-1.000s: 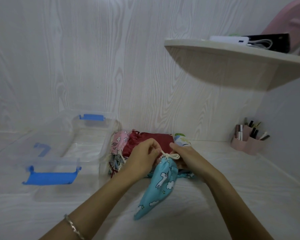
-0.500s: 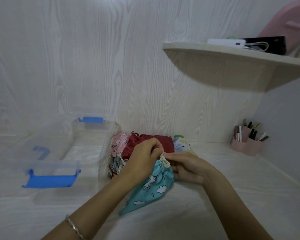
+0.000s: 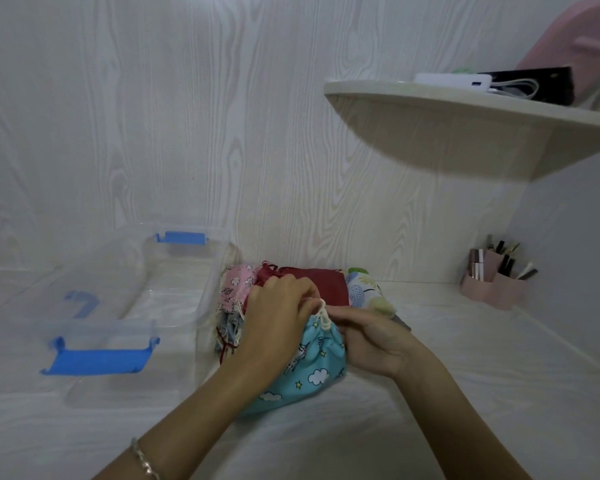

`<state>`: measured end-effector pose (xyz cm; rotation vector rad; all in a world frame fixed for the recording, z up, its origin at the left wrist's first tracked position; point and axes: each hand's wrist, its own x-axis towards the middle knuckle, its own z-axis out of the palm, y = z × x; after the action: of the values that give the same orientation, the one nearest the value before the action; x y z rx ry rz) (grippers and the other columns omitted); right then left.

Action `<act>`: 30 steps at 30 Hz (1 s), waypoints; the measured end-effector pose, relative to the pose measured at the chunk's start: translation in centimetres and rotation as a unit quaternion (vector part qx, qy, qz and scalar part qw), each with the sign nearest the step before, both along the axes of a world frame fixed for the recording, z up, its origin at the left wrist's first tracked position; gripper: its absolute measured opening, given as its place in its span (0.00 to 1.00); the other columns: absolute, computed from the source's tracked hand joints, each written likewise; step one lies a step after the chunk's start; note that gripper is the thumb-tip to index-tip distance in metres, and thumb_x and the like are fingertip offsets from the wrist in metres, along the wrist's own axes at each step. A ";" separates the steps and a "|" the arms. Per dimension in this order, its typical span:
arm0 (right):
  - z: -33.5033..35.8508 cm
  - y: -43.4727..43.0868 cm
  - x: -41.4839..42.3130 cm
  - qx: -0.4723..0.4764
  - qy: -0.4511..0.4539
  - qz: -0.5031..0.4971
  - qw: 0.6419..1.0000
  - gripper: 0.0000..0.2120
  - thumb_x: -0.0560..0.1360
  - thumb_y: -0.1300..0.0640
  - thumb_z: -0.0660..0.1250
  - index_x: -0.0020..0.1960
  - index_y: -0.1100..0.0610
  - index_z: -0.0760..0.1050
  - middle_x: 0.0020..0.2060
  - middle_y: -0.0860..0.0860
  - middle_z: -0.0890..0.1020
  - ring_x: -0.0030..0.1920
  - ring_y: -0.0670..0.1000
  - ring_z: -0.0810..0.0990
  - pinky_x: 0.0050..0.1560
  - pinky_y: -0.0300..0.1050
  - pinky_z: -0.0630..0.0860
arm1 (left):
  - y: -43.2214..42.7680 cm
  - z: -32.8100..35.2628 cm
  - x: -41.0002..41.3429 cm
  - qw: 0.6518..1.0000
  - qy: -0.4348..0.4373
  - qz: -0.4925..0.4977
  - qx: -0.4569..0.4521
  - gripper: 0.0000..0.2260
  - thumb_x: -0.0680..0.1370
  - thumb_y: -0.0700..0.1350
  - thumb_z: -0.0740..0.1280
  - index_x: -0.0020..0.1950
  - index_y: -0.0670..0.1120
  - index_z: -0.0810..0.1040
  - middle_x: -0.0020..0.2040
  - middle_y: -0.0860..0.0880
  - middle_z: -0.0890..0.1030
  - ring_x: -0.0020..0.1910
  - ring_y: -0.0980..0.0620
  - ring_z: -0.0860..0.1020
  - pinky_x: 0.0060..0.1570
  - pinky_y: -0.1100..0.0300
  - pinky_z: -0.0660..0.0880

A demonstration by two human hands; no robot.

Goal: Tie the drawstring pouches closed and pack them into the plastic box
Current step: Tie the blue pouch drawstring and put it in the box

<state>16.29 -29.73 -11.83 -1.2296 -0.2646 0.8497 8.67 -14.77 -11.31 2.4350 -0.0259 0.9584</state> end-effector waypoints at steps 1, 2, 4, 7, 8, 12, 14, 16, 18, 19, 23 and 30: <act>-0.1 0.0 0.1 0.002 0.009 -0.004 1.000 0.27 0.73 0.60 0.71 0.68 0.68 0.70 0.66 0.66 0.74 0.68 0.64 0.71 0.72 0.60 0.65 | 0.0 0.1 -0.2 1.000 -0.005 -0.003 -0.011 0.03 0.78 0.51 0.66 0.44 0.56 0.78 0.38 0.59 0.77 0.40 0.60 0.74 0.49 0.55 0.73; -0.2 0.0 0.2 0.004 0.017 -0.013 1.000 0.26 0.73 0.60 0.70 0.67 0.68 0.71 0.63 0.65 0.75 0.65 0.64 0.73 0.72 0.60 0.65 | -0.1 0.1 -0.5 1.000 -0.005 -0.002 -0.029 0.04 0.77 0.51 0.66 0.45 0.55 0.79 0.37 0.58 0.79 0.38 0.61 0.76 0.47 0.56 0.75; -0.5 0.1 0.5 0.002 0.015 -0.040 0.999 0.21 0.72 0.61 0.68 0.64 0.66 0.74 0.57 0.64 0.78 0.59 0.61 0.75 0.71 0.58 0.66 | -0.1 0.1 -0.8 0.997 0.007 0.006 -0.071 0.04 0.77 0.51 0.67 0.48 0.55 0.82 0.36 0.59 0.81 0.37 0.62 0.78 0.43 0.58 0.77; -0.7 0.3 0.7 -0.031 -0.026 -0.068 0.997 0.08 0.72 0.62 0.67 0.48 0.65 0.79 0.42 0.60 0.82 0.44 0.57 0.79 0.54 0.51 0.76 | 0.0 -0.4 -0.6 0.988 0.007 -0.021 -0.153 0.04 0.75 0.48 0.70 0.49 0.55 0.83 0.39 0.59 0.83 0.39 0.65 0.80 0.44 0.62 0.79; -0.6 0.5 0.6 -0.040 -0.034 -0.070 0.996 0.06 0.71 0.62 0.68 0.45 0.64 0.79 0.39 0.59 0.81 0.40 0.55 0.78 0.49 0.48 0.75 | 0.0 -0.5 -0.5 0.983 0.002 -0.039 -0.181 0.05 0.75 0.47 0.71 0.49 0.54 0.83 0.40 0.59 0.83 0.41 0.66 0.80 0.45 0.64 0.79; 0.1 0.7 0.3 -0.056 -0.032 -0.039 0.997 0.19 0.64 0.60 0.72 0.53 0.65 0.77 0.48 0.63 0.77 0.51 0.60 0.74 0.61 0.56 0.71 | -0.1 -0.4 -0.3 0.971 0.010 -0.115 -0.210 0.10 0.75 0.43 0.71 0.55 0.52 0.83 0.47 0.59 0.83 0.47 0.67 0.79 0.50 0.70 0.76; 0.2 0.6 0.3 -0.054 -0.031 -0.012 0.998 0.21 0.67 0.62 0.71 0.58 0.68 0.76 0.52 0.64 0.78 0.54 0.61 0.75 0.68 0.57 0.67 | 0.0 -0.1 -0.2 0.965 0.042 -0.161 -0.204 0.11 0.76 0.42 0.70 0.57 0.51 0.82 0.50 0.58 0.83 0.50 0.67 0.79 0.53 0.69 0.76; 0.3 0.5 0.4 -0.057 -0.039 0.001 0.998 0.27 0.68 0.62 0.71 0.64 0.71 0.72 0.60 0.68 0.76 0.58 0.63 0.74 0.71 0.60 0.64 | 0.3 0.2 0.0 0.958 0.077 -0.194 -0.197 0.11 0.77 0.41 0.69 0.58 0.49 0.81 0.51 0.56 0.84 0.50 0.66 0.80 0.54 0.67 0.76; 0.2 0.4 0.4 -0.058 -0.061 -0.008 0.996 0.30 0.66 0.61 0.74 0.64 0.72 0.71 0.64 0.70 0.73 0.58 0.62 0.73 0.70 0.60 0.64 | 0.5 0.4 0.2 0.959 0.104 -0.202 -0.171 0.12 0.77 0.41 0.68 0.59 0.49 0.81 0.51 0.56 0.84 0.49 0.65 0.80 0.53 0.68 0.76; 0.3 0.4 0.4 -0.057 -0.072 -0.017 0.996 0.28 0.66 0.61 0.74 0.62 0.73 0.73 0.61 0.70 0.74 0.57 0.62 0.74 0.69 0.59 0.67 | 0.6 0.5 0.2 0.961 0.111 -0.200 -0.157 0.12 0.77 0.42 0.68 0.60 0.49 0.81 0.51 0.55 0.84 0.49 0.66 0.80 0.53 0.69 0.76; 0.1 0.3 0.1 -0.056 -0.118 -0.054 0.990 0.06 0.72 0.63 0.71 0.47 0.66 0.82 0.43 0.61 0.83 0.43 0.55 0.81 0.49 0.48 0.78 | 0.9 0.6 0.4 0.978 0.075 -0.127 -0.148 0.13 0.73 0.43 0.73 0.57 0.51 0.82 0.43 0.56 0.83 0.42 0.64 0.80 0.47 0.69 0.77; 0.4 0.2 -0.5 -0.095 -0.226 -0.101 0.964 0.05 0.71 0.66 0.72 0.44 0.60 0.79 0.34 0.54 0.81 0.30 0.47 0.77 0.31 0.38 0.74 | 1.1 0.8 0.5 0.950 0.173 -0.095 -0.241 0.15 0.70 0.44 0.76 0.54 0.48 0.78 0.40 0.52 0.84 0.39 0.59 0.82 0.40 0.66 0.78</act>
<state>15.76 -29.53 -11.45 -1.5973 -0.4215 0.4155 9.22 -13.63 -10.49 2.0623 0.0866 0.3837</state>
